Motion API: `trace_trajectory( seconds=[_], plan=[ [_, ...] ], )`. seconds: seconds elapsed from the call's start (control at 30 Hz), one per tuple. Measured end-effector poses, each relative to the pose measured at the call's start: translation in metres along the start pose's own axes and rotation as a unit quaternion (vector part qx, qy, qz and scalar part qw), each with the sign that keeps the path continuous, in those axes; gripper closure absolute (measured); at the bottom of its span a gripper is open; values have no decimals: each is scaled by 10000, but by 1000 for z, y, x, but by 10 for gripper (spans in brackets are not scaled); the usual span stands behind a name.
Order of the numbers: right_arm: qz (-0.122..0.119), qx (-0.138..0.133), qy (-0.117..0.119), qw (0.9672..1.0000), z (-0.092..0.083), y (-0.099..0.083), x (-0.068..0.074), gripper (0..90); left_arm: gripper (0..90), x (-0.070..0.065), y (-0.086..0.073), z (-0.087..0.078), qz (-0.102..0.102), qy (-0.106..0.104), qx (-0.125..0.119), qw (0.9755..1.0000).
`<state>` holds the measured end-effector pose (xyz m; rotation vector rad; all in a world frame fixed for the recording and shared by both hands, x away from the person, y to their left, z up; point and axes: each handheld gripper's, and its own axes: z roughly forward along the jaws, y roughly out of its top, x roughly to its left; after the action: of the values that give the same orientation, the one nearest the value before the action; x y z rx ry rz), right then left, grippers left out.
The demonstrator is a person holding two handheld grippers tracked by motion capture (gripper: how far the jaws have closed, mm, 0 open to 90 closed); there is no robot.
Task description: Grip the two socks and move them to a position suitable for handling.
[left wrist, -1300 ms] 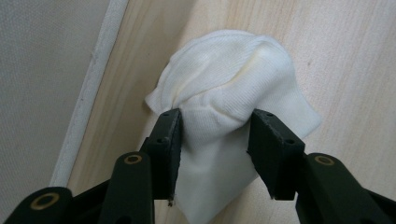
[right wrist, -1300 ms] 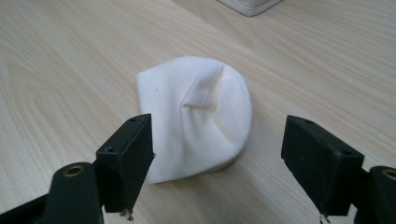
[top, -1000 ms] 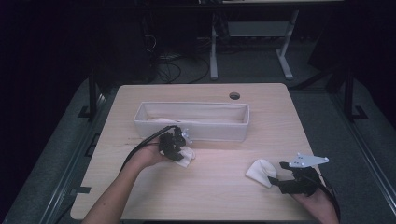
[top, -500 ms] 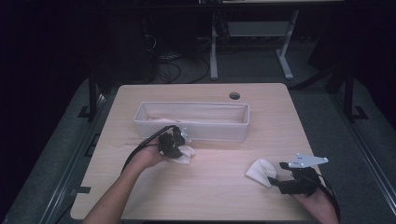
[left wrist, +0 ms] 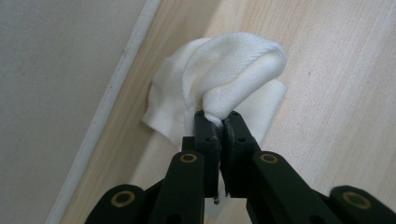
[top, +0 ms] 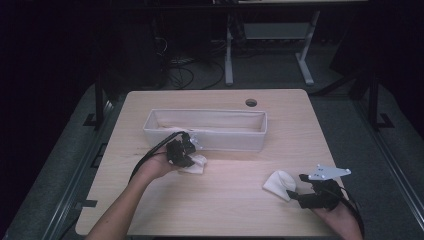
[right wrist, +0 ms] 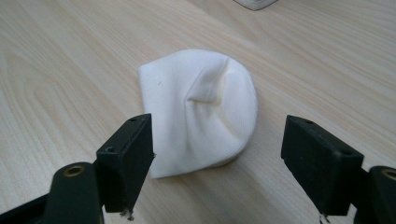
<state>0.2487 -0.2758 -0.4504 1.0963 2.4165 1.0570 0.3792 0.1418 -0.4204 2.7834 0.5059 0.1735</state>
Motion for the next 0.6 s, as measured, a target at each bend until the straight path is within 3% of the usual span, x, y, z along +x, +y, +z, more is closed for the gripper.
trace_trajectory(
  seconds=[0.1, 0.2, 0.43, 0.5, 0.57, 0.6],
  plan=[
    [-2, 1, -4, 10000, 0, 0, 0, 247, 654, 0, 2, 4, -111, 21, -2, 9999],
    [-5, 16, 10, 10000, 0, 0, 0, 247, 590, 0, 3, 8, -206, 105, 80, 9997],
    [-58, 33, 34, 10000, 0, 0, 1, 247, 595, 3, 3, 14, -344, 52, 207, 9992],
    [-62, 27, 27, 10000, 0, 0, 1, 248, 653, 4, 3, 15, -348, 90, 196, 9992],
    [-89, 25, 27, 10000, 0, 0, 1, 248, 792, 5, 3, 15, -305, 173, 211, 9992],
    [-89, 25, 27, 10000, 0, 0, 1, 248, 792, 4, 3, 15, -285, 202, 222, 9991]
  ],
)
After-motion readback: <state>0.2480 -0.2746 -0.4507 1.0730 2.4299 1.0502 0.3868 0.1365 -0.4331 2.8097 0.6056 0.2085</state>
